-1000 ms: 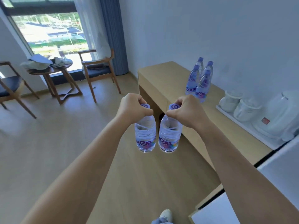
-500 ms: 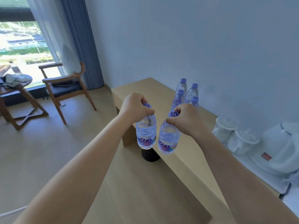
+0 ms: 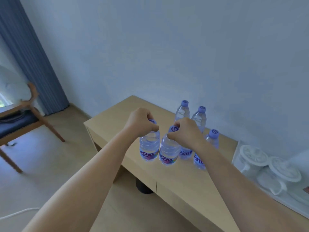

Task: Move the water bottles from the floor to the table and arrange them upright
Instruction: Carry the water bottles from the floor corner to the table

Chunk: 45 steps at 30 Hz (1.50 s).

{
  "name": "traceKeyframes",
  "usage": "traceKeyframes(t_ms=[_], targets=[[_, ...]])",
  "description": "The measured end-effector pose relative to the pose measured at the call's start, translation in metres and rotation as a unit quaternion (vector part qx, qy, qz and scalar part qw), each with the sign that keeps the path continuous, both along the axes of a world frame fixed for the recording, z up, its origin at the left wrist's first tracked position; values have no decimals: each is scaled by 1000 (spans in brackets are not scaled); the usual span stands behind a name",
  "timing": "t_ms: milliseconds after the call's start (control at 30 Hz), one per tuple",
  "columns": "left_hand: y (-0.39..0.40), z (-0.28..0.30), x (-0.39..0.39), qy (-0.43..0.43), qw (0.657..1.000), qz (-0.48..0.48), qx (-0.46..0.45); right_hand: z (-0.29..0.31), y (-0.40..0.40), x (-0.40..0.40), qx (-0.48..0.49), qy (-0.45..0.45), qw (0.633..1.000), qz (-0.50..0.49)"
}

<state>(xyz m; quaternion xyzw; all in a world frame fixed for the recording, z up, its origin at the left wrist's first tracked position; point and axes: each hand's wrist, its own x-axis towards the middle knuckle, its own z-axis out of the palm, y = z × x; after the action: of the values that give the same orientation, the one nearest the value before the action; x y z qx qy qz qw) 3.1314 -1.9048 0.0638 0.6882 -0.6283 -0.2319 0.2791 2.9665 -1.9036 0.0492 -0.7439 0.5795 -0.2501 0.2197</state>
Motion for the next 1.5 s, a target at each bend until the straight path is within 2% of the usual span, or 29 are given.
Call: traceKeyframes(t_ms=[133, 367, 533, 733, 900, 1067, 1233, 1333, 1500], targets=[[-52, -4, 14, -6, 999, -48, 14, -3, -37, 21, -10, 7, 999, -45], [-116, -28, 21, -7, 993, -104, 52, -12, -91, 32, 39, 40, 995, -83], [-144, -42, 15, -5, 989, -132, 70, -26, -112, 32, 86, 81, 987, -107], [-163, -53, 9, 0, 986, -148, 75, -30, -126, 27, 117, 86, 979, -142], [-170, -54, 10, -33, 982, -165, 87, -26, -131, 21, 137, 106, 973, -149], [-167, -47, 6, -151, 966, -197, 69, -29, -126, 24, 132, 97, 975, -150], [-155, -35, 0, -262, 948, -179, 25, -23, -113, 22, 81, 67, 977, -184], [-142, -24, -9, -269, 948, -171, -20, -15, -96, 17, 62, 39, 979, -188], [-104, -5, -37, -195, 960, -194, -55, -11, -50, 1, 41, 40, 978, -203]])
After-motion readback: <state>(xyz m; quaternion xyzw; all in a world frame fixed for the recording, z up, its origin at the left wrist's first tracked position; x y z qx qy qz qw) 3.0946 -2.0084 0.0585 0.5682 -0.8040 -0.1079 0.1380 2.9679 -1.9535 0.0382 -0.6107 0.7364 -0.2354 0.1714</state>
